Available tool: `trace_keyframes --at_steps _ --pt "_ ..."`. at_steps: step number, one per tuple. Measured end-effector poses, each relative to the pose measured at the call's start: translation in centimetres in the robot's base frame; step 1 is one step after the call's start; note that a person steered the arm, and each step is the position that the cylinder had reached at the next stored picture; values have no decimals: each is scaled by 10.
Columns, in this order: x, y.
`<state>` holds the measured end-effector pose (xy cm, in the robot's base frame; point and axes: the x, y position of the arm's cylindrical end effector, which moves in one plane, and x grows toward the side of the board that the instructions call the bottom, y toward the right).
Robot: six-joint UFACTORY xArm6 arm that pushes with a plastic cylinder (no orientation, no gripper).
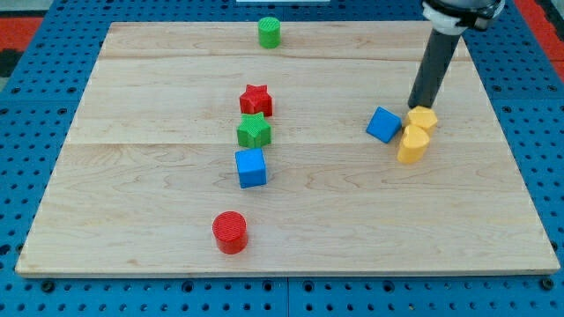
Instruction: Move the blue cube towards bottom left of blue triangle
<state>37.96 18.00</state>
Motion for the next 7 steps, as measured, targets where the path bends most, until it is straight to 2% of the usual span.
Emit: trace_keyframes --at_steps 1,2,3,4,5,6,7 --pt "-39 54" --pt "56 112" --pt "157 36" --pt "171 -99" --pt "147 -171" --pt "146 -246" --pt "128 -287"
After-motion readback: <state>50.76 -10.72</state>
